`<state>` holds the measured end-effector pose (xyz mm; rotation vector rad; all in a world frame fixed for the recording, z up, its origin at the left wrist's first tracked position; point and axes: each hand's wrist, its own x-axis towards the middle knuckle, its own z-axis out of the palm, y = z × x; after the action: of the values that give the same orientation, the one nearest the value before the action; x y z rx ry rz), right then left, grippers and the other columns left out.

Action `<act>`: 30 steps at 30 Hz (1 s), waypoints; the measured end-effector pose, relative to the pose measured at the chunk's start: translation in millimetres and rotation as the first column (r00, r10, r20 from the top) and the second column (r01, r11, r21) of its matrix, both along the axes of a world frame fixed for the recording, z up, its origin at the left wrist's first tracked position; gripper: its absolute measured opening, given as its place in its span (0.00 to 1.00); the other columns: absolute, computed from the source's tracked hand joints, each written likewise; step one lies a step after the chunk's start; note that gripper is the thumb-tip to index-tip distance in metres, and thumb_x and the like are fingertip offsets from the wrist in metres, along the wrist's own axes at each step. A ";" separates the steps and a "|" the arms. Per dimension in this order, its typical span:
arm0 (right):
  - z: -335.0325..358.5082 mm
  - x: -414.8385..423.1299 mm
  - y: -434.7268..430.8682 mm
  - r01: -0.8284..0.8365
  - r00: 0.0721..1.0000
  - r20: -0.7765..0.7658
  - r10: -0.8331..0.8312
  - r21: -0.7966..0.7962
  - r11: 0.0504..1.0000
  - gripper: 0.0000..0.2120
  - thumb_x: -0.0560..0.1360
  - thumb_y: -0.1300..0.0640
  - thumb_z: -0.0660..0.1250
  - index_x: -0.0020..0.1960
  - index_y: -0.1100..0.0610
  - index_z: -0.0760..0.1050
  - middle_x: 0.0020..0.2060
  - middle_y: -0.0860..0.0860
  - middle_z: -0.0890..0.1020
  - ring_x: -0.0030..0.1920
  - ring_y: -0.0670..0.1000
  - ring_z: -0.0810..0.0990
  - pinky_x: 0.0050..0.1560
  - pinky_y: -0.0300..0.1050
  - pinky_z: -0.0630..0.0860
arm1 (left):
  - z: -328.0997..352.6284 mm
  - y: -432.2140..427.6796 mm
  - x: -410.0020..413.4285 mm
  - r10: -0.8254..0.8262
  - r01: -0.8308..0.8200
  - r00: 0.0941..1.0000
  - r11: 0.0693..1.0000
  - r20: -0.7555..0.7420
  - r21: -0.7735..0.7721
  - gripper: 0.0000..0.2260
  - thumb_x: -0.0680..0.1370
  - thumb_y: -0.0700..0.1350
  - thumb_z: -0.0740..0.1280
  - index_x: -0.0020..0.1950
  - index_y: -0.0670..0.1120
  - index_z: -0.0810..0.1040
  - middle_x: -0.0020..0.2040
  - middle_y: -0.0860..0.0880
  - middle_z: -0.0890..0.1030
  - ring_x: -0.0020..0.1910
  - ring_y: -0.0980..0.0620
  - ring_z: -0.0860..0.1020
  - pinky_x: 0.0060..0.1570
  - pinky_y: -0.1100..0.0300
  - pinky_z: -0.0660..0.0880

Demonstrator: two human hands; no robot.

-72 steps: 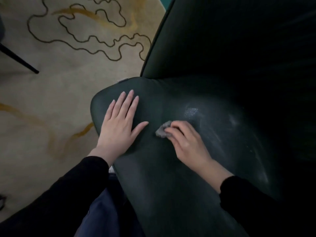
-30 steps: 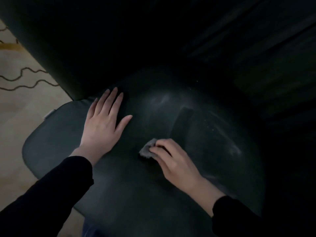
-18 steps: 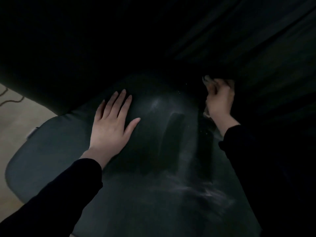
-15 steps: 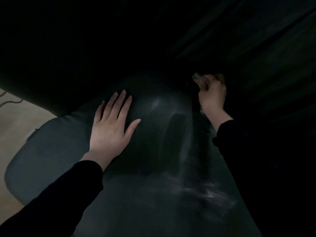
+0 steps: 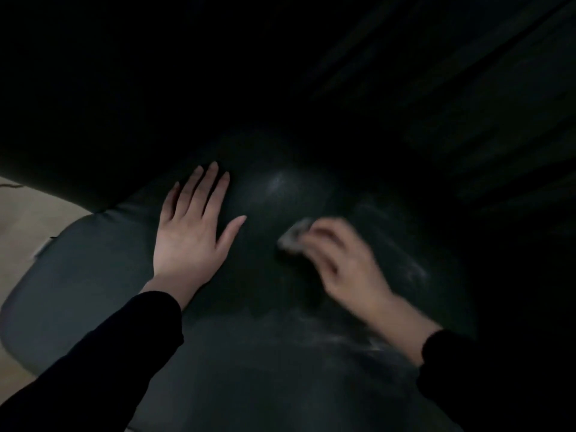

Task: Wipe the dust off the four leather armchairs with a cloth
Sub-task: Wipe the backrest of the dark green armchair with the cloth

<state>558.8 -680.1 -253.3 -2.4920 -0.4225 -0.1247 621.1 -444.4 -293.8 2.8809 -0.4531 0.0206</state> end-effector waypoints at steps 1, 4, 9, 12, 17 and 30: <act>0.3 16.4 -13.2 0.116 0.993 0.033 -0.116 -0.010 0.993 0.07 0.76 0.64 0.66 0.52 0.66 0.79 0.50 0.60 0.77 0.50 0.53 0.76 0.55 0.39 0.72 | -0.2 -0.4 -0.1 0.002 -0.002 1.000 1.000 0.003 0.000 0.29 0.81 0.60 0.51 0.77 0.44 0.61 0.78 0.45 0.61 0.77 0.45 0.59 0.74 0.46 0.55; -6.8 61.3 -53.8 0.458 0.889 0.040 -0.456 -0.086 0.885 0.09 0.77 0.63 0.63 0.54 0.65 0.78 0.53 0.60 0.75 0.51 0.54 0.76 0.53 0.38 0.71 | -1.2 -1.5 -0.4 0.000 0.000 1.000 1.000 0.023 -0.011 0.29 0.82 0.60 0.51 0.77 0.43 0.62 0.77 0.45 0.62 0.76 0.45 0.59 0.75 0.46 0.55; -23.6 54.6 -23.6 0.512 0.859 0.079 -0.507 -0.080 0.855 0.09 0.77 0.61 0.61 0.52 0.64 0.78 0.51 0.60 0.76 0.48 0.58 0.78 0.52 0.45 0.73 | -1.1 -0.9 -0.1 -0.007 0.007 1.000 1.000 0.018 -0.010 0.29 0.82 0.59 0.51 0.77 0.43 0.61 0.78 0.45 0.61 0.77 0.45 0.59 0.75 0.46 0.54; -21.0 -1.2 25.3 0.304 0.951 0.070 -0.302 -0.028 0.952 0.08 0.77 0.64 0.64 0.52 0.66 0.78 0.50 0.60 0.76 0.50 0.58 0.77 0.55 0.49 0.75 | 0.4 -1.9 0.1 -0.010 0.010 1.000 1.000 0.000 0.009 0.29 0.82 0.59 0.51 0.77 0.43 0.61 0.78 0.44 0.61 0.77 0.45 0.59 0.75 0.46 0.54; -5.5 -63.6 43.5 0.036 0.996 -0.086 -0.032 0.041 0.999 0.08 0.77 0.63 0.66 0.54 0.66 0.79 0.50 0.60 0.77 0.49 0.56 0.77 0.52 0.47 0.76 | 11.2 -1.8 1.0 -0.020 0.020 0.999 0.999 -0.033 -0.025 0.30 0.81 0.59 0.51 0.77 0.43 0.60 0.77 0.43 0.62 0.76 0.44 0.58 0.74 0.46 0.54; -24.3 -4.0 -132.5 0.826 0.545 0.018 -0.838 -0.183 0.534 0.12 0.79 0.60 0.61 0.59 0.64 0.77 0.58 0.62 0.74 0.53 0.61 0.77 0.55 0.45 0.71 | 14.5 -68.5 -7.2 -0.312 0.317 0.948 0.945 -0.067 0.078 0.28 0.82 0.58 0.48 0.77 0.44 0.61 0.78 0.45 0.60 0.78 0.46 0.55 0.76 0.46 0.51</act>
<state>554.8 -812.6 -277.6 -2.6321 0.8936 -0.3898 614.0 -512.9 -279.3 2.8483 -0.9194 -0.1327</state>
